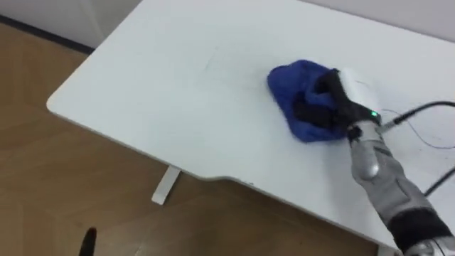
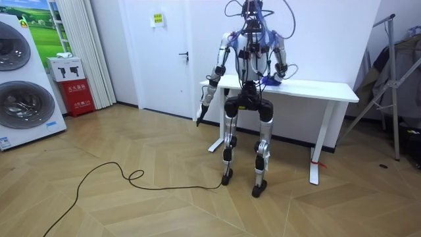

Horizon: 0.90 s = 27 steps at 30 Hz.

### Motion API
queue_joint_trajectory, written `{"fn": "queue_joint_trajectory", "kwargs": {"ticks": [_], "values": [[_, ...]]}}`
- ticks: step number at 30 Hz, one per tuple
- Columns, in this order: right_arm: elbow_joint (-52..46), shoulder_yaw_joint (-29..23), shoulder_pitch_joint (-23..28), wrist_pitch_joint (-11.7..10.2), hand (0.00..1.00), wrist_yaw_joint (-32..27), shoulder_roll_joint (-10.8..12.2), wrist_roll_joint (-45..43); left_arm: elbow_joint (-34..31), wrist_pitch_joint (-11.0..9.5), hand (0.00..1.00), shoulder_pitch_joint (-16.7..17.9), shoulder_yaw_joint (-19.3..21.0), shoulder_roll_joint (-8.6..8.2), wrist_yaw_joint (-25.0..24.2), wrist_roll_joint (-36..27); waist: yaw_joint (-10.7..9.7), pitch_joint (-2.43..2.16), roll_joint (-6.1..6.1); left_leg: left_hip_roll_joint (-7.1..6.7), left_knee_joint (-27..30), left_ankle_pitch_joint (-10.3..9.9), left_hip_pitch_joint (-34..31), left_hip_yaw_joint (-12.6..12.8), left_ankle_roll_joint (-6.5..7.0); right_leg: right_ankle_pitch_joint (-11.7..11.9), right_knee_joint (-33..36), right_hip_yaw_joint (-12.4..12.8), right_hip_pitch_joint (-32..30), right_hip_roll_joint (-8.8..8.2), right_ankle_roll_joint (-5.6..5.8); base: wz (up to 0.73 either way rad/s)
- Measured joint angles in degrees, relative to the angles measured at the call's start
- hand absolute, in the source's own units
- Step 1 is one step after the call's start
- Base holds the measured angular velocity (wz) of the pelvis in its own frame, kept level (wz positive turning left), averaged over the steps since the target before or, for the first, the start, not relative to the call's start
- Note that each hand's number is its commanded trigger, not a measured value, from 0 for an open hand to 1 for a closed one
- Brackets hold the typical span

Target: Wipe table

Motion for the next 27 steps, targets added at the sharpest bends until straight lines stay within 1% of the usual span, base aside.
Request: {"fn": "queue_joint_trajectory", "kwargs": {"ticks": [1,2,3,4,5,6,7,8,9,10,11,12,13,15,16,17,18,20,21,22,23,24,25,26,27], "values": [[1.14,-1.45,0.36,-0.02,1.00,-0.13,-0.84,0.46,0.18,-0.02,0.00,0.13,1.39,0.10,0.03,0.47,-0.31,-0.03,-0.05,-0.08,-0.05,0.00,0.04,-0.24,0.00,0.20,-0.78,-0.59,0.67,0.05,0.32,0.29],[3.83,-4.43,0.61,-0.04,1.00,-0.88,-2.94,0.96,0.28,-0.08,0.00,0.10,3.04,0.22,0.26,1.57,-0.55,-0.03,-0.06,-0.31,-0.14,-0.01,0.05,-0.74,0.01,0.41,-1.64,-0.95,1.36,0.09,0.63,0.26],[6.57,-6.20,0.29,0.25,1.00,-1.72,-4.92,0.90,0.27,-0.13,0.00,-0.23,3.43,0.27,0.33,1.74,-0.56,-0.01,-0.02,-0.45,-0.14,-0.02,0.05,-0.80,0.03,0.43,-1.95,-1.08,1.54,0.03,0.66,0.15],[7.66,-6.49,-0.04,0.47,1.00,-1.90,-5.86,0.89,0.27,-0.16,0.00,-0.17,3.41,0.27,0.33,1.63,-0.45,0.10,0.14,-0.44,-0.13,-0.02,0.03,-0.76,0.04,0.46,-1.95,-1.13,1.50,0.03,0.71,0.00],[9.48,-6.27,-1.11,0.68,1.00,-2.16,-7.40,0.88,0.31,-0.32,0.00,-0.42,3.10,0.25,0.29,1.27,-0.30,0.36,0.53,-0.41,-0.02,-0.03,-0.23,-0.76,0.05,0.46,-1.99,-1.40,1.38,0.06,0.72,-0.08],[9.82,-5.85,-1.97,1.51,1.00,-2.19,-8.14,0.80,0.35,-0.62,0.00,-0.89,2.54,0.22,0.18,1.10,-0.21,0.52,0.76,-0.35,0.08,-0.02,-0.53,-0.79,0.06,0.45,-1.99,-1.41,1.04,0.13,0.73,-0.09],[9.81,-5.51,-2.41,1.98,1.00,-2.20,-8.32,0.73,0.35,-0.70,0.00,-1.21,2.18,0.22,0.05,1.11,-0.14,0.55,0.88,-0.28,0.22,-0.02,-0.80,-0.75,0.06,0.44,-1.96,-1.42,0.74,0.17,0.74,-0.12],[9.84,-4.45,-3.86,2.72,1.00,-2.19,-8.41,0.71,0.35,-0.83,0.00,-1.87,1.23,0.18,-0.29,1.08,-0.10,0.68,1.17,-0.14,0.37,0.02,-1.34,-0.69,0.03,0.43,-1.88,-1.44,0.18,0.25,0.75,-0.13],[9.83,-2.97,-5.85,4.12,1.00,-2.07,-8.39,0.34,0.40,-0.82,0.00,-2.52,-0.31,0.13,-0.69,1.10,-0.10,0.91,1.59,-0.01,0.51,0.27,-1.85,-0.57,-0.06,0.44,-1.70,-1.42,-0.38,0.34,0.74,-0.11],[9.81,-1.76,-6.66,4.87,1.00,-2.01,-8.38,0.00,0.50,-0.81,0.00,-2.92,-1.07,0.05,-0.96,1.10,0.01,0.89,1.74,0.03,0.41,0.49,-2.08,-0.53,-0.11,0.48,-1.59,-1.43,-0.53,0.34,0.68,-0.13],[9.73,0.50,-8.46,6.72,1.00,-1.72,-8.35,-0.37,1.01,-0.74,0.00,-4.04,-2.00,-0.07,-1.80,1.06,0.57,0.91,1.85,0.23,-0.12,1.08,-2.33,-0.10,-0.22,0.60,-0.87,-0.86,-1.46,0.36,0.48,-0.27],[9.75,3.04,-10.52,8.14,1.00,-1.41,-8.39,-1.52,1.54,-0.64,0.00,-5.15,-2.59,-0.34,-2.16,1.00,1.70,1.01,1.95,0.69,-0.20,1.25,-2.49,0.83,-0.34,0.87,-0.68,0.07,-2.26,0.67,0.04,-0.32],[9.75,4.36,-11.54,8.52,1.00,-1.15,-8.40,-1.66,1.65,-0.63,0.00,-5.55,-2.97,-0.45,-2.20,0.89,2.04,1.09,1.93,0.90,-0.20,1.28,-2.69,1.15,-0.38,0.98,-0.54,0.38,-2.60,0.82,-0.13,-0.36],[9.72,9.81,-16.14,9.59,1.00,-0.19,-8.13,-1.81,2.70,-0.56,0.00,-8.25,-4.73,-0.56,-3.12,0.26,3.58,1.37,1.46,1.52,-0.20,1.85,-4.47,1.68,-0.79,1.33,0.41,1.13,-5.14,1.30,-0.69,-0.19],[9.73,10.98,-17.35,9.76,1.00,-0.03,-7.98,-1.82,2.76,-0.52,0.00,-8.85,-5.47,-0.54,-3.27,0.09,3.89,1.51,1.31,1.59,-0.19,2.18,-4.80,1.67,-0.88,1.43,0.46,1.16,-5.65,1.36,-0.86,0.00],[9.74,12.94,-19.10,9.63,1.00,0.33,-7.91,-1.90,2.82,-0.49,0.00,-10.08,-6.37,-0.55,-3.97,-0.17,4.69,1.74,0.98,1.66,-0.35,2.74,-5.45,1.53,-1.02,1.58,0.43,1.17,-6.45,1.51,-1.09,0.05],[9.76,13.93,-19.82,9.57,1.00,0.52,-7.82,-1.86,2.81,-0.50,0.00,-10.85,-6.75,-0.56,-4.52,-0.27,5.37,1.94,0.65,1.74,-0.52,2.97,-5.74,1.38,-1.13,1.64,0.27,1.18,-7.00,1.66,-1.19,0.05],[9.82,13.92,-19.82,9.53,1.00,0.57,-7.77,-1.65,3.16,-0.50,0.00,-10.96,-6.75,-0.53,-4.94,-0.25,6.82,2.07,0.28,1.78,-0.77,3.01,-6.07,1.19,-1.15,1.64,0.09,1.02,-7.23,1.71,-1.19,0.08],[10.18,13.86,-19.82,9.48,1.00,0.50,-7.83,-1.47,3.18,-0.43,0.00,-10.25,-6.74,-0.42,-5.09,-0.21,7.19,2.07,0.12,1.70,-0.80,3.02,-6.54,0.87,-1.15,1.65,-0.26,0.70,-7.44,1.71,-1.18,0.13],[10.38,13.69,-19.75,9.34,1.00,0.04,-7.83,-0.91,3.17,-0.38,0.00,-9.70,-6.75,-0.32,-5.11,-0.27,7.10,2.05,0.06,1.64,-0.82,3.02,-6.70,0.62,-1.14,1.67,-0.44,0.36,-7.39,1.70,-1.16,0.17],[10.96,13.61,-19.69,8.96,1.00,-0.48,-7.93,0.48,3.12,-0.13,0.00,-8.18,-6.77,-0.10,-5.09,-0.99,6.49,1.97,-0.09,1.57,-0.93,3.02,-6.74,0.36,-1.13,1.67,-0.67,-0.21,-7.16,1.60,-1.14,0.21],[12.01,13.41,-19.46,8.11,1.00,-1.04,-7.95,1.20,3.10,0.22,0.00,-6.80,-6.78,-0.02,-4.99,-1.25,5.69,1.93,-0.16,1.47,-1.01,3.01,-6.58,-0.01,-1.12,1.69,-1.05,-0.71,-6.57,1.59,-1.11,0.23],[12.15,13.09,-18.95,7.67,1.00,-1.50,-7.96,1.69,3.10,0.45,0.00,-6.54,-6.79,-0.03,-4.98,-1.24,5.20,1.93,-0.15,1.38,-1.00,3.00,-6.47,-0.34,-1.11,1.71,-1.22,-1.26,-6.07,1.55,-1.07,0.39],[12.27,11.57,-17.23,6.74,1.00,-2.23,-7.94,2.83,3.13,0.51,0.00,-5.50,-6.65,-0.03,-4.97,-1.18,4.07,1.93,-0.16,1.10,-0.94,3.01,-6.27,-1.45,-1.11,1.72,-2.00,-2.60,-4.96,1.55,-1.05,0.50],[12.70,8.85,-14.80,5.56,1.00,-2.82,-7.88,3.34,3.12,0.48,0.00,-5.27,-6.53,-0.03,-4.96,-1.11,3.37,1.86,-0.26,1.02,-0.84,3.01,-6.07,-1.81,-1.11,1.71,-2.07,-3.20,-4.27,1.55,-1.03,0.54]]}}
